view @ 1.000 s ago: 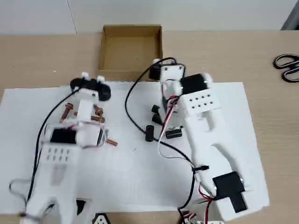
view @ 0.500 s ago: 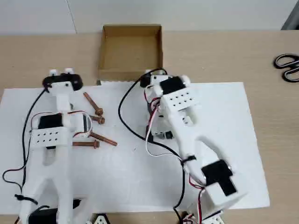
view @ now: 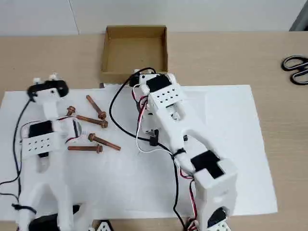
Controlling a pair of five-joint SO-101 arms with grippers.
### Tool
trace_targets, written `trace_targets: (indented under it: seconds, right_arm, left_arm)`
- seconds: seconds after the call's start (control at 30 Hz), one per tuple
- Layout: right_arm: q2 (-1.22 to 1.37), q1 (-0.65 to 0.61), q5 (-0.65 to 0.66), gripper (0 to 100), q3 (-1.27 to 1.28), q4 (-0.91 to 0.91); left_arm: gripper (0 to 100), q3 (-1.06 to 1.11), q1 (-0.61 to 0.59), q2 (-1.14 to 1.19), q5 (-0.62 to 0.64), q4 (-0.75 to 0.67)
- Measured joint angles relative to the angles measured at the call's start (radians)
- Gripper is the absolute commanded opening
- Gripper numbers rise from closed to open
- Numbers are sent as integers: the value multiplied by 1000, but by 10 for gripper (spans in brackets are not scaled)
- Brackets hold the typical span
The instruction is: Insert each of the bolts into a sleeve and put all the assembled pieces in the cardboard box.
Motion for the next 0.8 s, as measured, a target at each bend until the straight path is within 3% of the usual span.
trace_targets:
  seconds: [0.8]
  right_arm:
    - [97,-75,-46,203,-20,-28]
  left_arm:
    - [160,6,-8,0,-17,0]
